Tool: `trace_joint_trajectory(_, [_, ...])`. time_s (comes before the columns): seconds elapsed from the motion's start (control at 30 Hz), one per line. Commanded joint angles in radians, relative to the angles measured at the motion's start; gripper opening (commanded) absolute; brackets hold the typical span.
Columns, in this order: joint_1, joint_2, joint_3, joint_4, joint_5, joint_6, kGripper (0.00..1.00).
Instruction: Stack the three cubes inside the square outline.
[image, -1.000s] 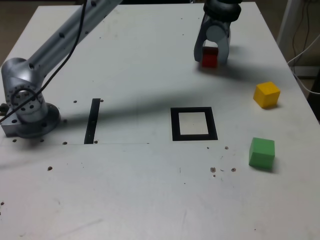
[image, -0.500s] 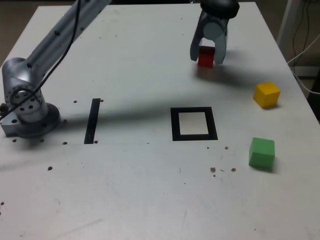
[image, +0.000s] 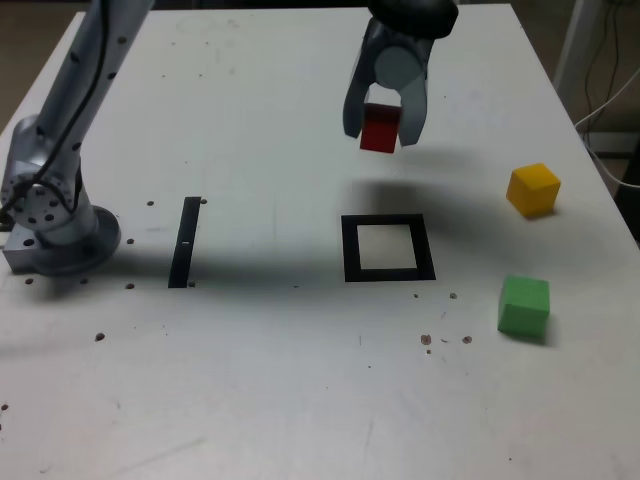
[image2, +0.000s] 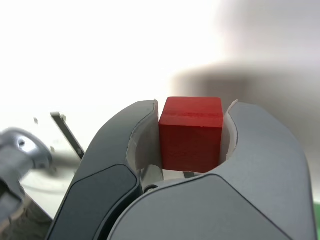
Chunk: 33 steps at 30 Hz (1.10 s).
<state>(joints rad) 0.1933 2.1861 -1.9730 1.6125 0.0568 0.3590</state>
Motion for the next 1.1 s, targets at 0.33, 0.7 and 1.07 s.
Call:
trace_joint_trajectory(0.33, [-0.082, -0.138, 0.268, -0.192, -0.1, -0.141, 0.28])
trace_joint_trajectory(0.7, [-0.153, -0.168, 0.399, -0.326, -0.108, -0.2, 0.28])
trace_joint_trajectory(1.07, [-0.216, -0.136, 0.444, -0.394, -0.108, -0.268, 0.28])
